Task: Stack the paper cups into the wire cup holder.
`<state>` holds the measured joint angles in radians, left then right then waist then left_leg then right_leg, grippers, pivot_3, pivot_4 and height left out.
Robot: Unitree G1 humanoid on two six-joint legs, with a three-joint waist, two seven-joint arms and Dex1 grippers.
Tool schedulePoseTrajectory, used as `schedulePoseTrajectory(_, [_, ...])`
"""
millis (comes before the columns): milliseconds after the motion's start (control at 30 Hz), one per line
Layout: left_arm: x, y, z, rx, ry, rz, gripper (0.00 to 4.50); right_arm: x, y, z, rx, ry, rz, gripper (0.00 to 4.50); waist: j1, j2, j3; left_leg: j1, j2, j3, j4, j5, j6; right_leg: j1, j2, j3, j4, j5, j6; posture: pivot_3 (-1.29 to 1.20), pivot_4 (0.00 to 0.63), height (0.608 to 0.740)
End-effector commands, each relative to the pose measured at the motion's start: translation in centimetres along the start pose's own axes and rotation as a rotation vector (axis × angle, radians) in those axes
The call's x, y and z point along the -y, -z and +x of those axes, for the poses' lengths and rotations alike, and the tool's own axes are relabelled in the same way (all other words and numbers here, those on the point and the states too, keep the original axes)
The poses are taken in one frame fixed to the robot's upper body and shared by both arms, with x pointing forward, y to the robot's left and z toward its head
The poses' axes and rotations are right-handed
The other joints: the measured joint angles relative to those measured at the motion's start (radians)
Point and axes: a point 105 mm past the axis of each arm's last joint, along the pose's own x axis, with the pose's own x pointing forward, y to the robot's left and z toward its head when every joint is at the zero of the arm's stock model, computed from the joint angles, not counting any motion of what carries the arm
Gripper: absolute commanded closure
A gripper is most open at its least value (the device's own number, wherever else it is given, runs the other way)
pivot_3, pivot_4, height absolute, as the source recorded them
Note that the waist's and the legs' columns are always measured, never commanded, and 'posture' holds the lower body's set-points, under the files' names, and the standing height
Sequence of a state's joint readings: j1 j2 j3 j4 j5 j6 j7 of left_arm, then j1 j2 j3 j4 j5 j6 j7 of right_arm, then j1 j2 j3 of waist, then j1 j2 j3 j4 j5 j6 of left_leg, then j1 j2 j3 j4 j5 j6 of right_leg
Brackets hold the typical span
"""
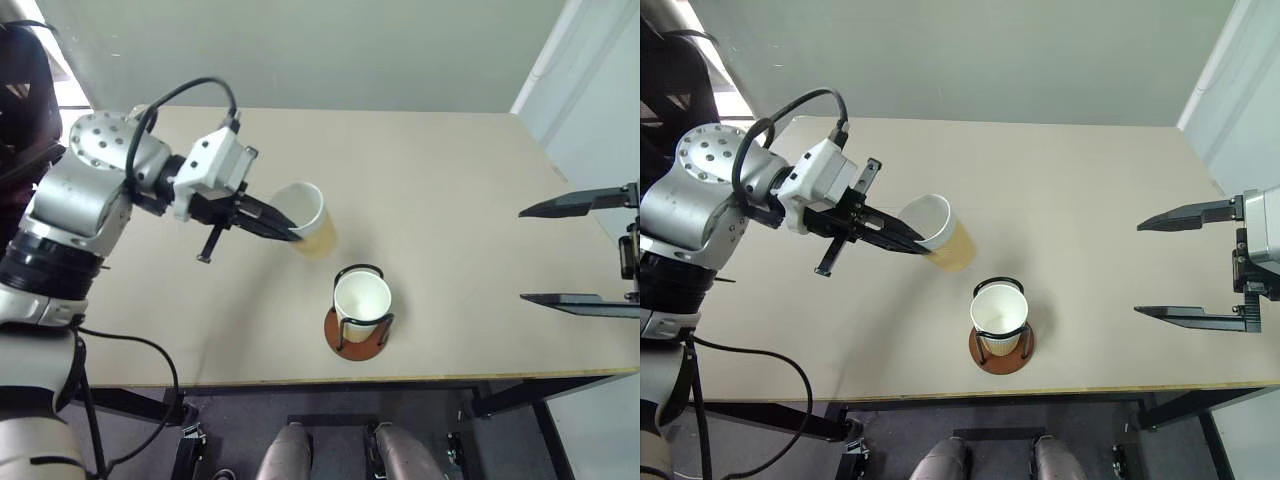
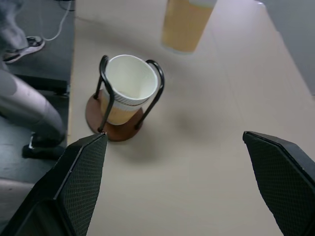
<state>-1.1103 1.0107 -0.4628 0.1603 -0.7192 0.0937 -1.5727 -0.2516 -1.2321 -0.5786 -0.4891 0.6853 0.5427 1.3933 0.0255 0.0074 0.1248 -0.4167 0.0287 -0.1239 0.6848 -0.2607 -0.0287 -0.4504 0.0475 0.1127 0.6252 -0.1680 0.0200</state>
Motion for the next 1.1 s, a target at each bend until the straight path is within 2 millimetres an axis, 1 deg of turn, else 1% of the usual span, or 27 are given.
schedulePoseTrajectory(33, [-0.2, -2.8, 0.8, 0.078, 0.100, 0.121, 4.47, 0.1, -0.9, -0.6, -0.014, 0.046, -0.044, 0.00, 0.001, 0.000, 0.000, 0.000, 0.000, 0.000, 0.000, 0.000, 0.000, 0.000, 0.000, 0.000, 0.000, 0.000, 0.000, 0.00, 0.150, 0.740])
schedulePoseTrajectory(100, [-0.6, -3.5, 1.5, 0.093, 0.137, 0.164, 4.47, 0.1, -0.9, -0.9, -0.029, 0.063, -0.045, 0.00, 0.002, 0.000, 0.000, 0.000, 0.000, 0.000, 0.000, 0.000, 0.000, 0.000, 0.000, 0.000, 0.000, 0.000, 0.001, 0.00, 0.150, 0.740])
schedulePoseTrajectory(233, [-0.9, -4.1, 3.0, 0.113, 0.207, 0.216, 4.47, -0.4, -1.1, -1.1, -0.048, 0.089, -0.041, 0.00, 0.002, 0.000, 0.000, -0.001, 0.000, 0.001, 0.001, -0.001, 0.002, 0.000, 0.000, 0.001, 0.000, -0.001, 0.003, 0.00, 0.150, 0.740])
schedulePoseTrajectory(300, [-0.7, -4.1, 3.7, 0.118, 0.247, 0.225, 4.47, -0.6, -1.2, -1.3, -0.057, 0.104, -0.038, 0.00, 0.002, 0.000, 0.000, -0.001, -0.001, 0.002, 0.001, -0.002, 0.003, 0.000, 0.000, 0.000, 0.000, -0.002, 0.004, 0.00, 0.150, 0.740])
schedulePoseTrajectory(400, [0.1, -3.5, 4.5, 0.093, 0.313, 0.232, 4.47, -1.1, -1.3, -1.5, -0.077, 0.126, -0.031, 0.00, 0.002, 0.000, 0.000, -0.001, -0.001, 0.003, 0.001, -0.002, 0.004, 0.000, 0.001, 0.001, -0.001, -0.003, 0.006, 0.00, 0.150, 0.740])
schedulePoseTrajectory(500, [0.6, -3.1, 4.9, 0.073, 0.355, 0.244, 4.47, -1.4, -1.2, -1.7, -0.097, 0.150, -0.022, 0.00, 0.002, 0.000, 0.000, -0.002, -0.002, 0.003, 0.002, -0.003, 0.005, 0.000, 0.001, 0.001, -0.001, -0.003, 0.007, 0.00, 0.150, 0.740])
schedulePoseTrajectory(767, [0.5, -2.9, 5.3, 0.052, 0.396, 0.267, 4.47, -2.0, -1.4, -2.0, -0.119, 0.189, -0.008, 0.00, 0.004, -0.001, 0.001, -0.003, -0.004, 0.001, 0.008, -0.005, 0.009, 0.002, -0.001, 0.002, -0.001, -0.004, 0.009, 0.00, 0.150, 0.740])
schedulePoseTrajectory(967, [1.3, -2.0, 5.7, 0.045, 0.436, 0.252, 4.47, -2.2, -1.5, -2.2, -0.128, 0.200, -0.004, 0.00, 0.004, 0.000, 0.001, -0.004, -0.006, 0.001, 0.014, -0.010, 0.012, 0.004, -0.001, 0.002, 0.001, -0.006, 0.011, 0.00, 0.150, 0.740])
schedulePoseTrajectory(1100, [1.3, -1.4, 5.9, 0.023, 0.444, 0.256, 4.47, -2.2, -1.6, -2.3, -0.132, 0.205, -0.004, 0.00, 0.004, 0.000, 0.001, -0.004, -0.008, 0.002, 0.014, -0.011, 0.012, 0.004, -0.002, 0.003, 0.001, -0.007, 0.012, 0.00, 0.150, 0.740])
